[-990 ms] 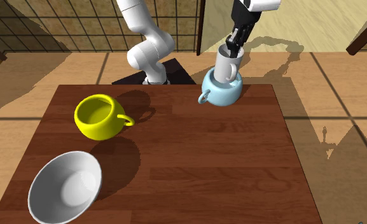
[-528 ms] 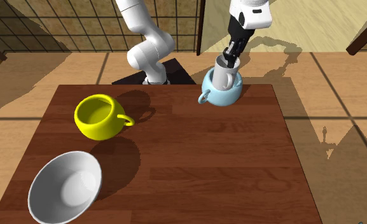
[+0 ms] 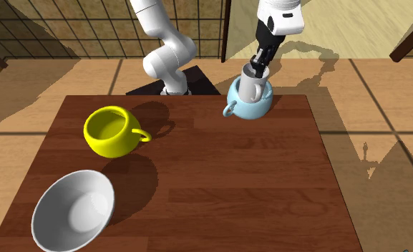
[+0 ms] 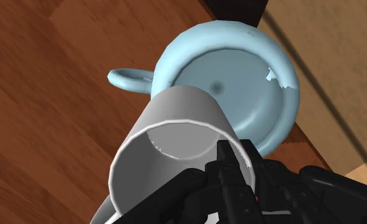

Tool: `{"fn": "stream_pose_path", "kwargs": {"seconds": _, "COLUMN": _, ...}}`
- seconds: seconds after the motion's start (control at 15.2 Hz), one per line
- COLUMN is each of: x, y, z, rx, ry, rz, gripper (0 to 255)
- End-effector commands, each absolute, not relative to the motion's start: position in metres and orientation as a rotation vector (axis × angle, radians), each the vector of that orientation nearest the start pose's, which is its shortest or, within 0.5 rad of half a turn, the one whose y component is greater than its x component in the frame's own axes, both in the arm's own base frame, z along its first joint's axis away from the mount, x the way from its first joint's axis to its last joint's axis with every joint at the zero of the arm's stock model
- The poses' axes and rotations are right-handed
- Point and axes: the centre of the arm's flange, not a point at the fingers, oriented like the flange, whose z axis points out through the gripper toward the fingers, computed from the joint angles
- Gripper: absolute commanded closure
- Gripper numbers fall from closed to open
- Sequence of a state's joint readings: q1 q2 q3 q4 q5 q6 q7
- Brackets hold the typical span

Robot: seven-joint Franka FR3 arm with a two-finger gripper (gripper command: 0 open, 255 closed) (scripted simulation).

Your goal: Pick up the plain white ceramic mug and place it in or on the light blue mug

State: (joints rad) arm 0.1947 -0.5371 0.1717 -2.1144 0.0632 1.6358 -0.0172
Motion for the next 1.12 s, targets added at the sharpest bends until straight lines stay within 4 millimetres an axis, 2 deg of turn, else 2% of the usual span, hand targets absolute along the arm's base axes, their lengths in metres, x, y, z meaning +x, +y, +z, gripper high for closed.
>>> {"fn": "stream_pose_path", "kwargs": {"seconds": 0.0, "x": 0.357, "y": 0.161, "z": 0.62, "rx": -3.105, "ry": -0.564, "rz": -0.083, "gripper": 0}}
{"fn": "stream_pose_path", "kwargs": {"seconds": 0.33, "x": 0.357, "y": 0.161, "z": 0.62, "rx": -3.105, "ry": -0.564, "rz": -0.083, "gripper": 0}}
{"fn": "stream_pose_path", "kwargs": {"seconds": 0.59, "x": 0.354, "y": 0.161, "z": 0.67, "rx": -3.105, "ry": -0.564, "rz": -0.083, "gripper": 0}}
{"fn": "stream_pose_path", "kwargs": {"seconds": 1.06, "x": 0.354, "y": 0.161, "z": 0.67, "rx": -3.105, "ry": -0.564, "rz": -0.083, "gripper": 0}}
